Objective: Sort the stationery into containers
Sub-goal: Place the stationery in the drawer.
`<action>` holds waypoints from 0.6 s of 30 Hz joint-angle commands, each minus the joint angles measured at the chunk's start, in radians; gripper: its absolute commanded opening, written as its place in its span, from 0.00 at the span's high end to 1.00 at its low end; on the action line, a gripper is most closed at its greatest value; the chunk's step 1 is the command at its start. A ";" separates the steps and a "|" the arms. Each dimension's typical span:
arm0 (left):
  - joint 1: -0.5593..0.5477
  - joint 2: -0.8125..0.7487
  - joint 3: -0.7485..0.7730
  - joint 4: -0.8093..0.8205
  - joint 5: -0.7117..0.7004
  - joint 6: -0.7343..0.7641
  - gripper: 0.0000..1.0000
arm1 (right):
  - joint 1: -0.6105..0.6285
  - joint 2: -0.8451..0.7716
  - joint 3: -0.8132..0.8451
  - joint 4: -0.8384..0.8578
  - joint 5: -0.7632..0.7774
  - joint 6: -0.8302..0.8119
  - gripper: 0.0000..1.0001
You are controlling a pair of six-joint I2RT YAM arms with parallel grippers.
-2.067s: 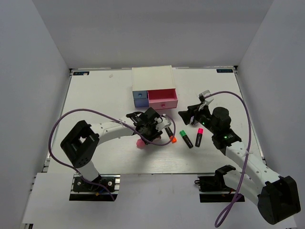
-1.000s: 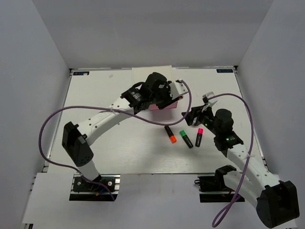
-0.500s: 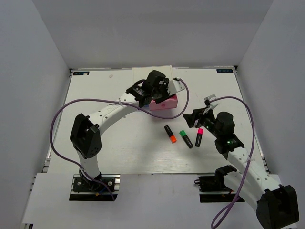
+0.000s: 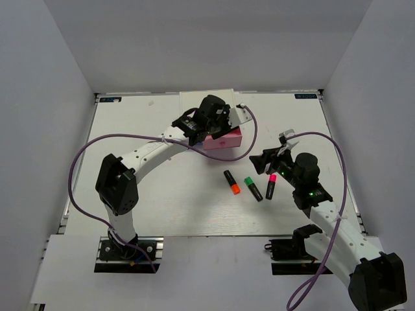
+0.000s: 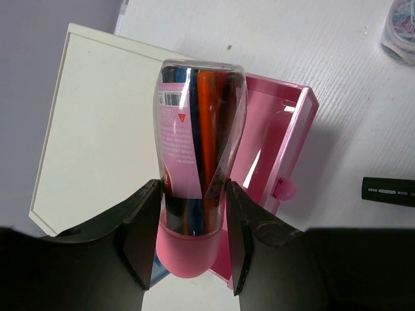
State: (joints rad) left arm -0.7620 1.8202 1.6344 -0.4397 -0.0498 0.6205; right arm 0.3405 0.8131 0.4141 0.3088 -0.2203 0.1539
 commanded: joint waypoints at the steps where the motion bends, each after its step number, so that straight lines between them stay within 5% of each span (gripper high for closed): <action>1: 0.003 -0.029 -0.004 0.033 -0.016 0.002 0.66 | -0.008 -0.012 -0.001 0.038 -0.014 0.010 0.30; 9: 0.003 -0.029 -0.022 0.033 -0.035 0.002 0.53 | -0.006 -0.012 -0.001 0.036 -0.013 0.009 0.30; 15: -0.006 -0.038 -0.022 0.051 -0.065 -0.016 0.21 | -0.006 -0.012 -0.001 0.038 -0.019 0.007 0.29; 18: -0.007 -0.047 -0.001 0.052 -0.065 -0.016 0.17 | -0.008 -0.011 0.000 0.039 -0.021 0.007 0.29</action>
State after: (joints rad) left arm -0.7631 1.8198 1.6096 -0.4129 -0.0986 0.6113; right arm 0.3397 0.8131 0.4141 0.3099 -0.2253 0.1551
